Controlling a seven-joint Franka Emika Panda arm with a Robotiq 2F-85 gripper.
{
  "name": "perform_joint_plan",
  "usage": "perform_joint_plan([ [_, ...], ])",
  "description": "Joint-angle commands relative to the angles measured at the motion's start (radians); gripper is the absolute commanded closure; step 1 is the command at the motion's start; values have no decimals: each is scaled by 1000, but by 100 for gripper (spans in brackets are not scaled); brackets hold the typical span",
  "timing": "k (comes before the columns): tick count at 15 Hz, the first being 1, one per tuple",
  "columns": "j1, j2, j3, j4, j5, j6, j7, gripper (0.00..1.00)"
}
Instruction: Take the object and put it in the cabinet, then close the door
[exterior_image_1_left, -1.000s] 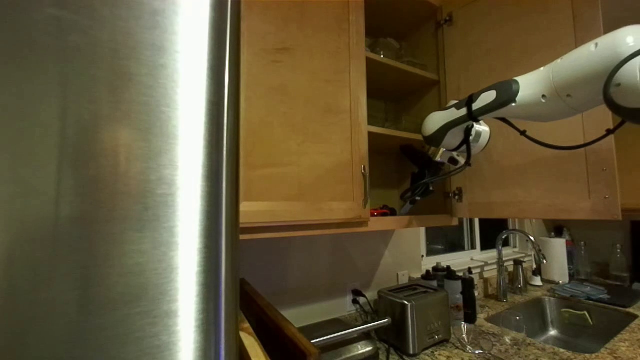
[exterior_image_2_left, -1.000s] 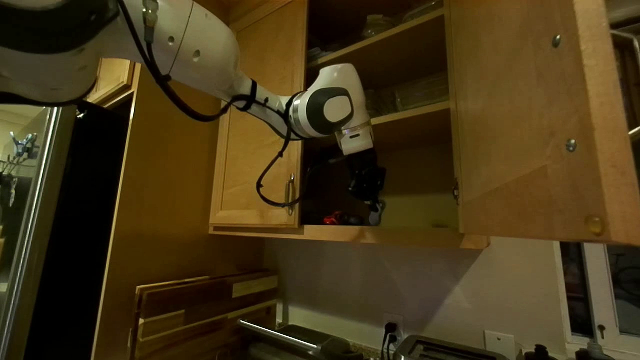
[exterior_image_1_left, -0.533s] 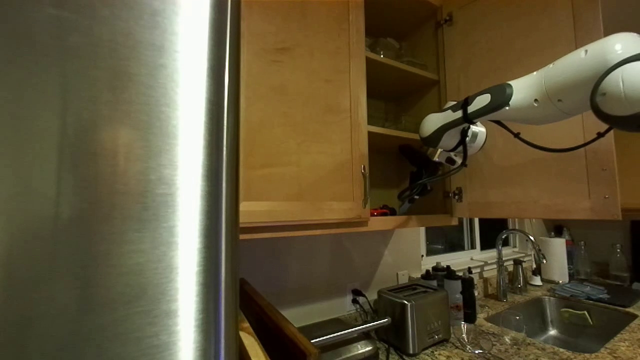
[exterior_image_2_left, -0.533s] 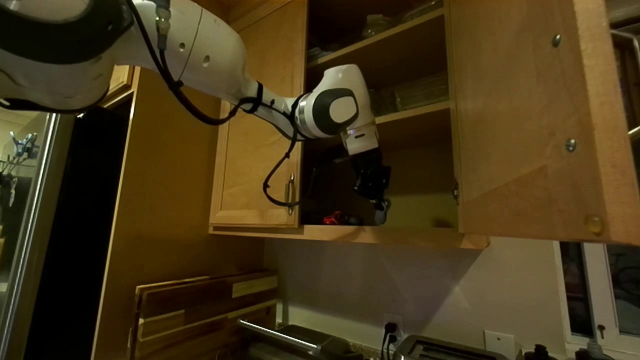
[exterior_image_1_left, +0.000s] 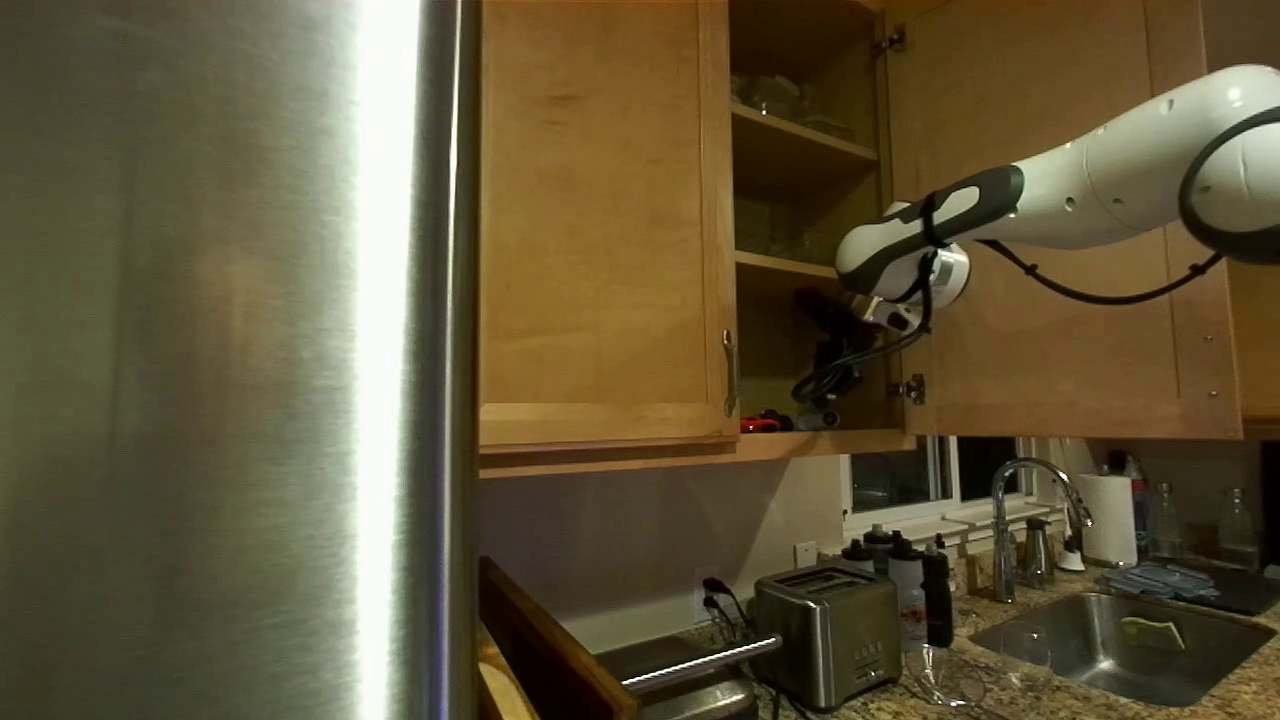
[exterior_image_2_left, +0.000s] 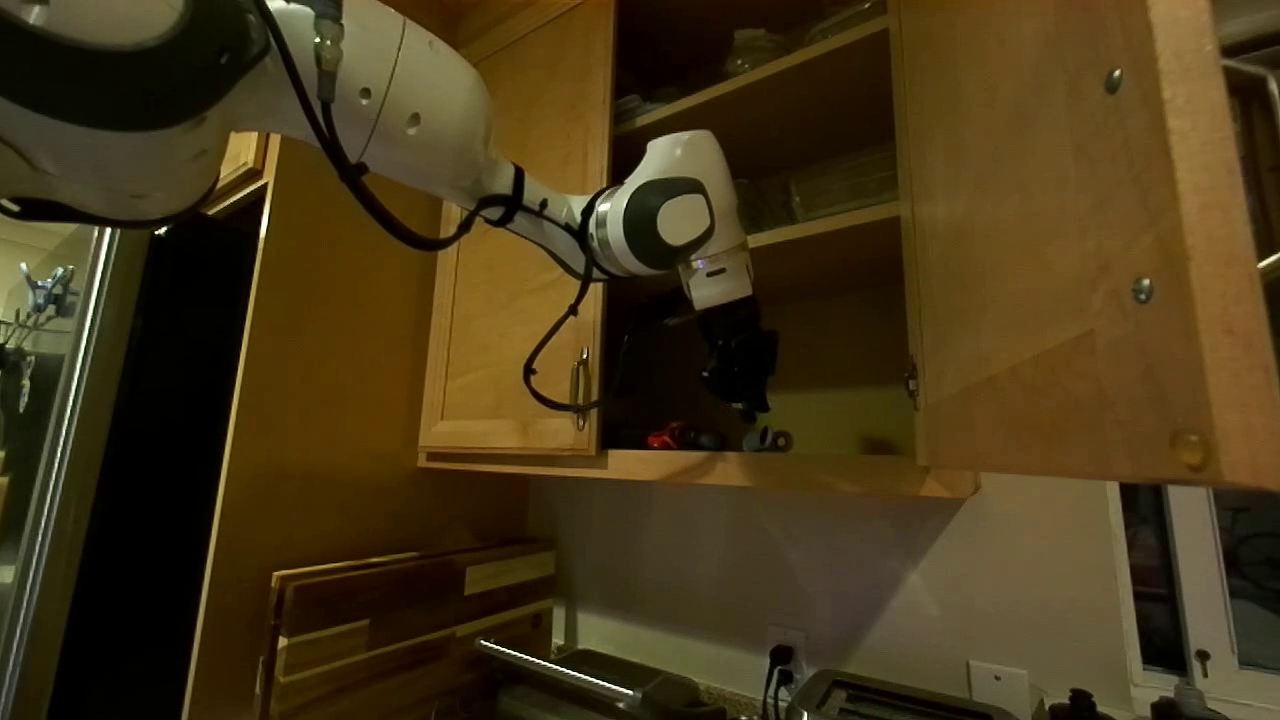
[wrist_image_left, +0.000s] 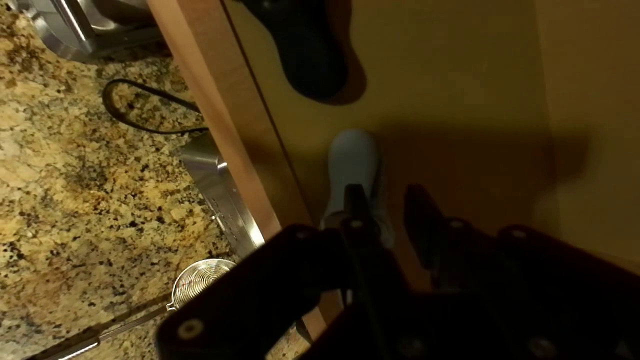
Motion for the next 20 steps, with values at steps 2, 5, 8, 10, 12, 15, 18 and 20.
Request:
perform_joint_plan([
  [2, 23, -3, -23, 11, 5, -36, 32, 37],
  [5, 24, -21, -23, -2, 2, -40, 32, 18],
  [8, 23, -69, -23, -33, 11, -87, 23, 0],
  [10, 23, -115, -24, -65, 0, -137, 25, 0],
  [12, 22, -170, -25, -111, -18, -177, 31, 0],
  [15, 16, -256, -30, -206, 5, -230, 5, 0],
  [18, 11, -342, -25, -333, -45, -230, -55, 0],
  [20, 9, -388, -19, -416, -96, -210, -140, 0],
])
